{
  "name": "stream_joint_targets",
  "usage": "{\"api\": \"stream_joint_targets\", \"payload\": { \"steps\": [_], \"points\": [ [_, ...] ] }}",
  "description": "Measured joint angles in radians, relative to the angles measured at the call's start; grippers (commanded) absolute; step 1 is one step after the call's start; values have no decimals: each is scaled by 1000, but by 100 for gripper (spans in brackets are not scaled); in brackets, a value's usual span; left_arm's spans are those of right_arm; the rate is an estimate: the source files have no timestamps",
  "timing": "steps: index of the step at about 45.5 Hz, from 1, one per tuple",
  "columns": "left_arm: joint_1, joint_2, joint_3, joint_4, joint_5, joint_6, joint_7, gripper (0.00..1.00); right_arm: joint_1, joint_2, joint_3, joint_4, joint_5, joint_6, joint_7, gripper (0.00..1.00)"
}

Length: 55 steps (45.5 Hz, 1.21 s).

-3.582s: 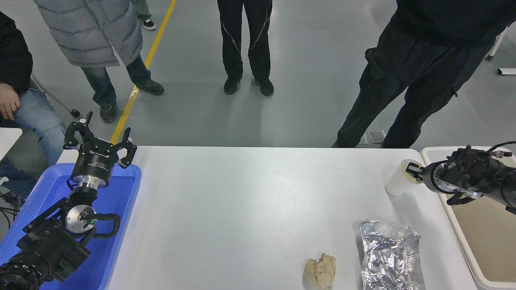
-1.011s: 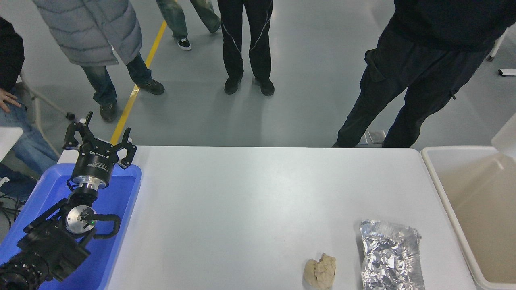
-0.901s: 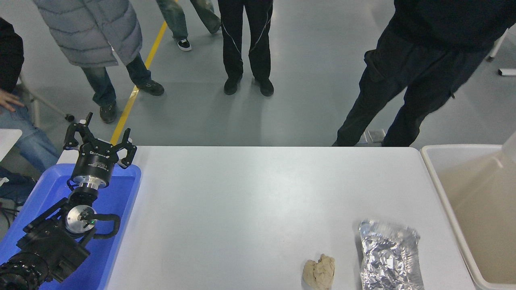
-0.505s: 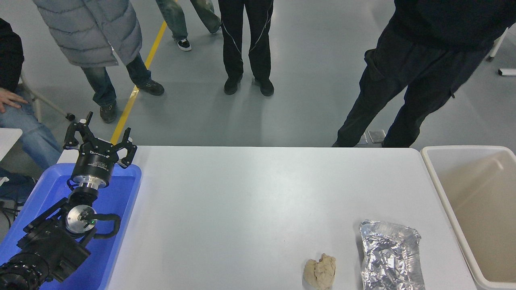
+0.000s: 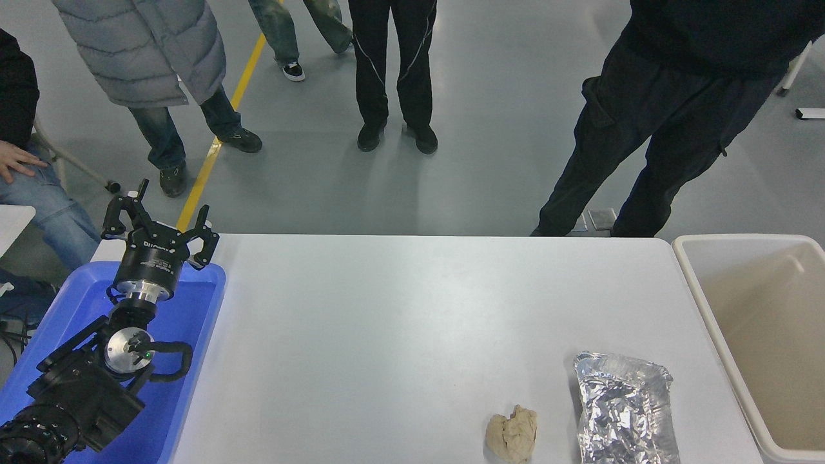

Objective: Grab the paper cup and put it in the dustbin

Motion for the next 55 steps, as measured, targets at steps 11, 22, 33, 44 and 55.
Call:
{"api": "stream_joint_targets", "payload": {
  "steps": [11, 22, 33, 44, 55],
  "points": [
    [0, 0, 0, 0, 0, 0, 0, 98, -75, 61, 33, -52, -9, -50, 84, 0],
    [0, 0, 0, 0, 0, 0, 0, 98, -108, 83, 10, -82, -18, -75, 170, 0],
    [0, 0, 0, 0, -1, 0, 0, 98, -120, 99, 10, -93, -13, -146, 201, 82],
    [0, 0, 0, 0, 0, 0, 0, 98, -131, 104, 56, -92, -8, -242, 210, 91],
    [0, 0, 0, 0, 0, 0, 0, 98, -129, 94, 72, -52, 3, -273, 212, 100]
  ]
}}
